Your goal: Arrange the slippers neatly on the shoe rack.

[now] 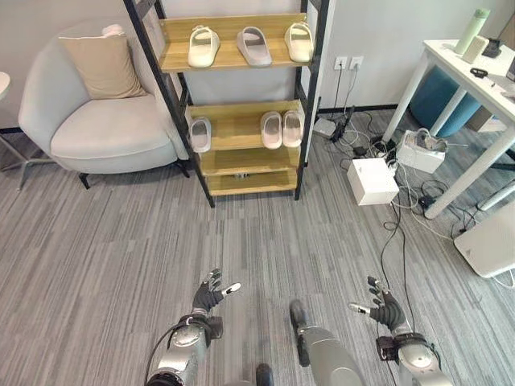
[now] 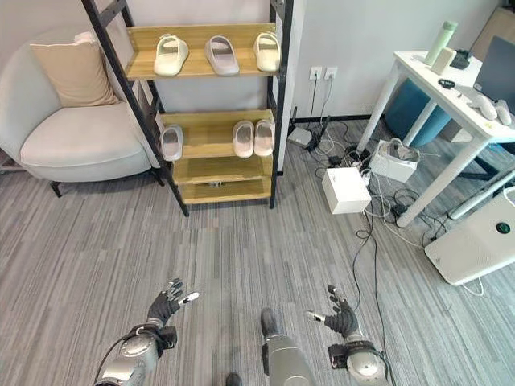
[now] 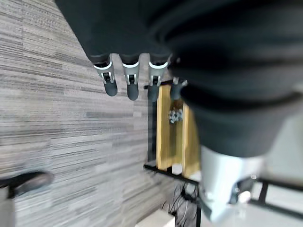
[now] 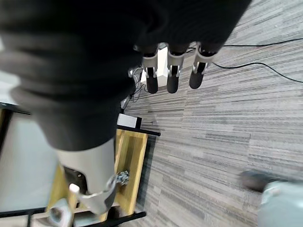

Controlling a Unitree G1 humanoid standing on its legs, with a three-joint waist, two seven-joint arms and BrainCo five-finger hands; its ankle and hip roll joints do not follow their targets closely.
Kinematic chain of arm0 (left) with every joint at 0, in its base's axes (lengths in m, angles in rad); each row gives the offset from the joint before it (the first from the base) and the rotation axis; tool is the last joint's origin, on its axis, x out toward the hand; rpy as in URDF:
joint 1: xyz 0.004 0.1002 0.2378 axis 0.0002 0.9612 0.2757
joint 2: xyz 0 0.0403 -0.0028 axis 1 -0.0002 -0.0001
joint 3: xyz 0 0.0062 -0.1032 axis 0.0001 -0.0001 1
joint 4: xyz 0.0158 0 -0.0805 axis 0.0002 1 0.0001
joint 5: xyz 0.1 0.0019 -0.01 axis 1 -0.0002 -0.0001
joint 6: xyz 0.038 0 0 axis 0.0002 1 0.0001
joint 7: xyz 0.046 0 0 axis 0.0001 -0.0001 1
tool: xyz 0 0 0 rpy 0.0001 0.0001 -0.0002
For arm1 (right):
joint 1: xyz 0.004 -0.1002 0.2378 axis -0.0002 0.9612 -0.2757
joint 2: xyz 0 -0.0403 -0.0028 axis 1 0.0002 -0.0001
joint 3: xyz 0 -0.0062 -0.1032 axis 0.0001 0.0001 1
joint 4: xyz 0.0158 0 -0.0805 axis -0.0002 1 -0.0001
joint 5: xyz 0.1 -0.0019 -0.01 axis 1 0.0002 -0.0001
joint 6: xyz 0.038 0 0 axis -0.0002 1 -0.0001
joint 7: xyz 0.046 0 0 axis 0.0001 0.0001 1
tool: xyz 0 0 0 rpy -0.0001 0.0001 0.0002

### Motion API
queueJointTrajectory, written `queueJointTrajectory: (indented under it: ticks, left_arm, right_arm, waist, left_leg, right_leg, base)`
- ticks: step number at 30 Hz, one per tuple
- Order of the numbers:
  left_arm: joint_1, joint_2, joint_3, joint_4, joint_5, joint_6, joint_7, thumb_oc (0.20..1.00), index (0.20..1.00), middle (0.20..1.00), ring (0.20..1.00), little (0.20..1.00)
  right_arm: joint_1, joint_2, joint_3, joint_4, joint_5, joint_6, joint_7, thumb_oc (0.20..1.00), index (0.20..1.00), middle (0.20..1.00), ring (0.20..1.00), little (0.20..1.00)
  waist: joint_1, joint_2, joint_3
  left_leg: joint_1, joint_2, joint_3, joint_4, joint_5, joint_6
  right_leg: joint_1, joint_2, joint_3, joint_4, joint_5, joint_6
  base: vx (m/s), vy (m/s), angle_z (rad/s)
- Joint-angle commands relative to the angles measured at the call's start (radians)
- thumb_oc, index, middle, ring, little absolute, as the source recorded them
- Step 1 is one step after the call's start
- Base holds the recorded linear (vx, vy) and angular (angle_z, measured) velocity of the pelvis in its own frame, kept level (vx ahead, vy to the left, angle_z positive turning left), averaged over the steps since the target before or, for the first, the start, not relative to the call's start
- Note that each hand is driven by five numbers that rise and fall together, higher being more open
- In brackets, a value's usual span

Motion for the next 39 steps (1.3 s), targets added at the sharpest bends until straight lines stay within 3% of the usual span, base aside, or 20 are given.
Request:
queueJointTrajectory:
  ticks: [1,4,6,7,8,10,11,15,16,19,21,23,24,27,31,33,34,37,38,39]
  left_arm:
    - [-0.021,-0.026,-0.008,-0.032,-0.003,-0.047,-0.019,1.000,1.000,1.000,1.000,1.000]
    - [-0.025,-0.035,-0.007,-0.018,-0.011,-0.047,-0.024,1.000,1.000,1.000,1.000,1.000]
    - [-0.026,-0.051,-0.006,-0.015,-0.044,-0.044,-0.018,1.000,1.000,1.000,1.000,1.000]
    - [-0.026,-0.051,-0.006,-0.015,-0.045,-0.044,-0.018,1.000,1.000,1.000,1.000,1.000]
    - [-0.033,-0.051,-0.010,-0.016,-0.047,-0.044,-0.017,1.000,1.000,1.000,1.000,1.000]
    - [-0.032,-0.046,-0.013,-0.015,-0.041,-0.042,-0.019,1.000,1.000,1.000,1.000,1.000]
    - [-0.027,-0.042,-0.015,-0.003,-0.028,-0.039,-0.025,1.000,1.000,1.000,1.000,1.000]
    - [-0.013,-0.030,-0.014,0.001,-0.017,-0.038,-0.028,1.000,1.000,1.000,1.000,1.000]
    - [-0.007,-0.028,-0.014,-0.001,-0.012,-0.039,-0.027,1.000,1.000,1.000,1.000,1.000]
    - [-0.004,-0.030,-0.014,0.007,0.005,-0.037,-0.019,1.000,1.000,1.000,1.000,1.000]
    - [-0.008,-0.026,-0.009,0.007,0.006,-0.034,-0.017,1.000,1.000,1.000,1.000,1.000]
    - [0.005,-0.026,0.008,0.011,-0.001,-0.033,-0.016,1.000,1.000,1.000,1.000,1.000]
    - [0.017,-0.030,0.010,0.017,-0.002,-0.035,-0.015,1.000,1.000,1.000,1.000,1.000]
    - [0.033,-0.028,0.013,0.016,-0.002,-0.036,-0.012,1.000,1.000,1.000,1.000,1.000]
    - [0.036,-0.023,0.001,-0.003,0.002,-0.028,-0.013,1.000,1.000,1.000,1.000,1.000]
    - [0.027,-0.013,-0.001,-0.011,0.007,-0.030,-0.008,1.000,1.000,1.000,1.000,1.000]
    - [0.024,-0.009,-0.001,-0.019,0.009,-0.028,-0.008,1.000,1.000,1.000,1.000,1.000]
    - [0.018,-0.005,0.003,-0.015,0.005,-0.032,-0.012,1.000,1.000,1.000,1.000,1.000]
    - [0.018,-0.005,0.003,-0.015,0.005,-0.032,-0.013,1.000,1.000,1.000,1.000,1.000]
    - [0.005,0.000,0.007,0.001,0.003,-0.037,-0.013,1.000,1.000,1.000,1.000,1.000]
  right_arm:
    - [-0.007,-0.032,-0.027,-0.056,0.028,-0.052,-0.003,1.000,1.000,1.000,1.000,1.000]
    - [0.002,-0.043,-0.040,-0.054,0.038,-0.053,0.002,1.000,1.000,1.000,1.000,1.000]
    - [0.000,-0.065,-0.046,-0.057,0.059,-0.063,0.001,1.000,1.000,1.000,1.000,1.000]
    - [0.000,-0.065,-0.046,-0.057,0.060,-0.064,0.001,1.000,1.000,1.000,1.000,1.000]
    - [0.001,-0.085,-0.048,-0.070,0.058,-0.064,0.005,1.000,1.000,1.000,1.000,1.000]
    - [0.001,-0.096,-0.050,-0.068,0.053,-0.057,0.003,1.000,1.000,1.000,1.000,1.000]
    - [0.000,-0.104,-0.054,-0.060,0.048,-0.054,0.001,1.000,1.000,1.000,1.000,1.000]
    - [0.001,-0.115,-0.067,-0.061,0.039,-0.056,-0.002,1.000,1.000,1.000,1.000,1.000]
    - [0.003,-0.117,-0.070,-0.061,0.036,-0.057,-0.005,1.000,1.000,1.000,1.000,1.000]
    - [0.006,-0.118,-0.071,-0.060,0.025,-0.061,-0.016,1.000,1.000,1.000,1.000,1.000]
    - [0.004,-0.114,-0.068,-0.049,0.024,-0.055,-0.022,1.000,1.000,1.000,1.000,1.000]
    - [0.008,-0.108,-0.067,-0.047,0.017,-0.045,-0.007,1.000,1.000,1.000,1.000,1.000]
    - [0.015,-0.103,-0.065,-0.043,0.009,-0.040,-0.004,1.000,1.000,1.000,1.000,1.000]
    - [0.021,-0.078,-0.067,-0.037,0.027,-0.038,0.010,1.000,1.000,1.000,1.000,1.000]
    - [0.022,-0.054,-0.063,-0.021,0.021,-0.032,0.011,1.000,1.000,1.000,1.000,1.000]
    - [0.009,-0.051,-0.061,-0.019,0.019,-0.036,0.006,1.000,1.000,1.000,1.000,1.000]
    - [0.007,-0.045,-0.060,-0.015,0.021,-0.035,0.003,1.000,1.000,1.000,1.000,1.000]
    - [-0.002,-0.040,-0.061,0.002,0.030,-0.037,-0.001,1.000,1.000,1.000,1.000,1.000]
    - [-0.002,-0.040,-0.061,0.003,0.030,-0.037,-0.001,1.000,1.000,1.000,1.000,1.000]
    - [-0.006,-0.037,-0.053,0.019,0.048,-0.047,-0.001,1.000,1.000,1.000,1.000,1.000]
  waist:
    - [-0.034,0.017,-0.005]
    - [-0.043,0.027,-0.025]
    - [-0.036,0.027,-0.022]
    - [-0.038,0.027,-0.021]
    - [-0.023,0.013,-0.006]
    - [-0.005,0.004,0.003]
    - [0.015,-0.008,0.007]
    - [0.033,-0.003,0.004]
    - [0.038,0.005,0.003]
    - [0.052,0.029,0.003]
    - [0.063,0.030,0.004]
    - [0.064,0.040,-0.014]
    - [0.065,0.042,-0.036]
    - [0.075,0.026,-0.060]
    - [0.076,0.014,-0.064]
    - [0.069,0.017,-0.042]
    - [0.067,0.023,-0.034]
    - [0.057,0.043,-0.022]
    - [0.055,0.042,-0.020]
    - [0.043,0.039,-0.015]
  left_leg:
    - [0.011,0.094,0.004,0.046,0.011,-0.059]
    - [0.010,0.118,-0.001,0.120,0.024,-0.087]
    - [-0.061,0.115,-0.031,0.352,0.123,-0.123]
    - [-0.063,0.115,-0.033,0.356,0.121,-0.123]
    - [-0.121,0.096,-0.044,0.498,0.177,-0.131]
    - [-0.179,0.087,-0.038,0.547,0.175,-0.122]
    - [-0.261,0.086,-0.009,0.513,0.148,-0.105]
    - [-0.298,0.097,0.016,0.344,0.115,-0.088]
    - [-0.302,0.103,0.016,0.264,0.121,-0.088]
    - [-0.364,0.134,0.020,0.065,0.206,-0.102]
    - [-0.371,0.130,0.027,0.003,0.233,-0.110]
    - [-0.344,0.135,0.042,-0.004,0.256,-0.113]
    - [-0.333,0.127,0.047,0.005,0.273,-0.108]
    - [-0.312,0.104,0.065,0.031,0.236,-0.079]
    - [-0.247,0.069,0.066,0.013,0.185,-0.035]
    - [-0.216,0.071,0.070,0.004,0.173,-0.025]
    - [-0.204,0.073,0.067,0.000,0.166,-0.023]
    - [-0.169,0.087,0.045,-0.013,0.151,-0.027]
    - [-0.166,0.085,0.043,-0.013,0.150,-0.027]
    - [-0.155,0.082,0.024,-0.013,0.149,-0.033]
  right_leg:
    - [0.172,0.014,0.020,-0.049,0.075,0.006]
    - [0.201,0.018,0.009,-0.030,0.059,-0.018]
    - [0.264,0.024,0.015,-0.021,0.027,-0.057]
    - [0.264,0.024,0.013,-0.020,0.027,-0.057]
    - [0.298,0.022,0.032,-0.010,0.009,-0.080]
    - [0.330,0.013,0.050,-0.009,-0.011,-0.092]
    - [0.364,-0.002,0.062,-0.016,-0.024,-0.091]
    - [0.407,-0.007,0.073,-0.027,-0.053,-0.081]
    - [0.421,-0.005,0.075,-0.028,-0.067,-0.079]
    - [0.475,0.006,0.085,-0.039,-0.103,-0.077]
    - [0.517,-0.003,0.101,-0.050,-0.120,-0.073]
    - [0.552,-0.010,0.115,-0.058,-0.132,-0.064]
    - [0.569,-0.040,0.109,-0.065,-0.130,-0.045]
    - [0.557,-0.083,0.124,-0.014,-0.118,-0.014]
    - [0.463,-0.113,0.134,0.195,-0.011,0.034]
    - [0.396,-0.106,0.131,0.292,0.059,0.050]
    - [0.381,-0.101,0.124,0.314,0.058,0.045]
    - [0.302,-0.043,0.095,0.268,-0.024,0.017]
    - [0.305,-0.045,0.093,0.271,-0.028,0.016]
    - [0.261,0.013,0.087,0.135,-0.048,-0.003]
  base:
    - [0.41,-0.234,0.68]
    - [0.31,-0.184,0.49]
    - [0.35,-0.244,0.48]
    - [0.27,-0.212,0.08]
    - [0.32,-0.227,-0.16]
    - [0.33,-0.187,-0.34]
    - [0.27,-0.071,-0.31]
    - [0.29,-0.010,-0.30]
    - [0.23,0.046,-0.20]
    - [0.35,0.071,-0.24]
    - [0.37,0.080,-0.05]
    - [0.46,0.189,-0.44]
    - [0.56,0.277,-0.47]
    - [0.41,0.205,-0.32]
    - [0.24,0.145,-0.22]
    - [0.07,0.080,0.58]
    - [0.08,0.063,0.49]
    - [0.09,0.030,0.30]
    - [0.12,-0.049,0.18]
    - [0.12,-0.087,0.10]
